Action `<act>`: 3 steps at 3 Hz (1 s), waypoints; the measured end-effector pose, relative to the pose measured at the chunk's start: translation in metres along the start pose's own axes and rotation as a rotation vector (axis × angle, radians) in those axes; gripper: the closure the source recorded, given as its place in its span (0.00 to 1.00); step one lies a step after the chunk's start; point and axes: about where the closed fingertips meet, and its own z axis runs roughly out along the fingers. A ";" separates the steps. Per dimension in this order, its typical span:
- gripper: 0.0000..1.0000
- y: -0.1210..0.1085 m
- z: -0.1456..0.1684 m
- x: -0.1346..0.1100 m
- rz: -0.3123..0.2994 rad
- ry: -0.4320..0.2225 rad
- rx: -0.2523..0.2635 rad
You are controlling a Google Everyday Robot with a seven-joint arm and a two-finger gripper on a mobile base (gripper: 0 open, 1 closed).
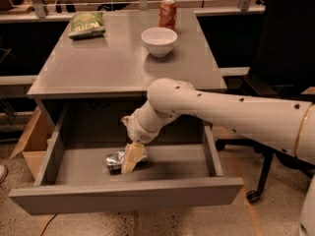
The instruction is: Pick redbull can from top drawer and place on counter
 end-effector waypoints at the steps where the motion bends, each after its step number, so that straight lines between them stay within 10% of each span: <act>1: 0.00 -0.003 0.019 0.003 0.006 -0.001 0.011; 3: 0.00 0.002 0.049 0.015 0.035 0.004 -0.008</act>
Offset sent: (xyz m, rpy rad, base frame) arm 0.0050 0.0159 -0.0518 0.0019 0.0180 -0.0410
